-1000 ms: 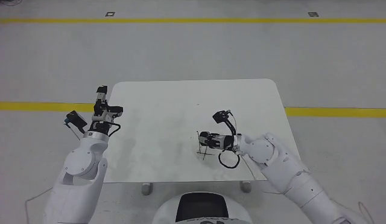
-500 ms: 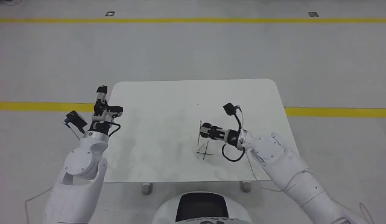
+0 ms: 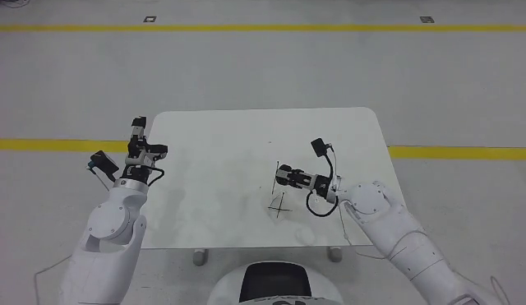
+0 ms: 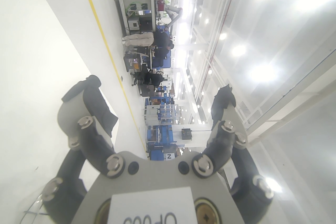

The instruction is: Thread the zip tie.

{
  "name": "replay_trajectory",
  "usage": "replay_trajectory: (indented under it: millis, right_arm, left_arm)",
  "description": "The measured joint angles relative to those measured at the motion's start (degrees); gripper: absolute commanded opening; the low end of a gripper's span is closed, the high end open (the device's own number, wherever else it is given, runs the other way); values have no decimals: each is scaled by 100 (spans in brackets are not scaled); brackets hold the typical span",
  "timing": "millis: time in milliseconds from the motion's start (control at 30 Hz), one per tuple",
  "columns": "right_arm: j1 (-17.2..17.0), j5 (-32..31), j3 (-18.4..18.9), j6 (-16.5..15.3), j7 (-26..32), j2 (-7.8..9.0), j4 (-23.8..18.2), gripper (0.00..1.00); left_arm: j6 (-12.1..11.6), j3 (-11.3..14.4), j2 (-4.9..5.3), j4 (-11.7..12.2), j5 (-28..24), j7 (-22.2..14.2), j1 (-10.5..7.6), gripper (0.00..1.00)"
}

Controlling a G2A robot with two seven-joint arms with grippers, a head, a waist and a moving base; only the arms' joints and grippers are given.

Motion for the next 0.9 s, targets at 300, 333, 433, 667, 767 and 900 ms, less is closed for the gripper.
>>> replay_trajectory:
  millis: [300,333,433,667,767,900]
  right_arm:
    - [-65,34,22,103,-171,-7,-46,0]
    - [-87,62,39,144,-236,-9,-65,0]
    - [-145,193,107,286,-397,-14,-122,0]
    - [-58,739,287,750,-476,-43,-9,0]
    - [-45,746,300,764,-476,-42,9,0]
    - [-47,741,297,759,-478,-42,6,0]
  left_arm:
    - [-202,97,11,-84,603,30,51,100]
    - [-298,144,14,-126,859,1,96,100]
    - [-621,291,29,-240,1756,-69,247,100]
    - [-1184,796,24,-241,3648,71,328,100]
    - [-1134,816,20,-235,4235,250,321,100]
    - [-1134,811,20,-235,3902,217,321,100]
